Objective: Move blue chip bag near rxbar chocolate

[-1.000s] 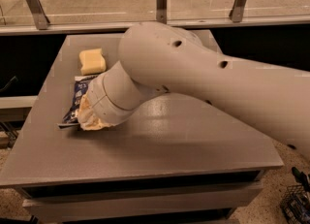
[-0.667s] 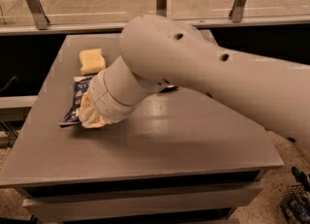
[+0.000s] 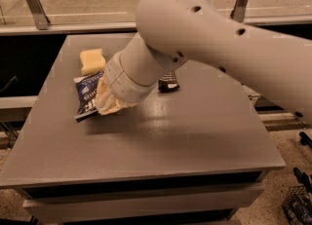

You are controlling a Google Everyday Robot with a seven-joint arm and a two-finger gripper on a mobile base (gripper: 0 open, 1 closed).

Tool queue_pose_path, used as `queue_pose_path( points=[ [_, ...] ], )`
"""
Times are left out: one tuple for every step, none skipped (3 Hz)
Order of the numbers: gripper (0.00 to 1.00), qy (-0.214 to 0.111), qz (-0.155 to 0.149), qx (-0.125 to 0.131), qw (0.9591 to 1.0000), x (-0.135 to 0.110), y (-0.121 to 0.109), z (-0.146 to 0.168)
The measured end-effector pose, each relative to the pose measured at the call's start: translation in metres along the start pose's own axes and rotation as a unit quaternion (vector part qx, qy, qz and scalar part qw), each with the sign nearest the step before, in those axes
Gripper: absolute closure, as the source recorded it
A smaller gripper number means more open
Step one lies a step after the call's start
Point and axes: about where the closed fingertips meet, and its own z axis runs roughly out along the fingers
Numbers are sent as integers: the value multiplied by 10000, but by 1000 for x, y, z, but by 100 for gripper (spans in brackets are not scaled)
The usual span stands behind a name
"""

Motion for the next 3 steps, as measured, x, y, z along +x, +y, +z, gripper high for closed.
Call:
queue_pose_path(
  points=[
    [100,14,101,-132,9999,27,1,-4],
    [100,-32,240,-260,9994,61,6,-1],
    [100,-113,400,-382,9984,97,11,-2]
  ],
)
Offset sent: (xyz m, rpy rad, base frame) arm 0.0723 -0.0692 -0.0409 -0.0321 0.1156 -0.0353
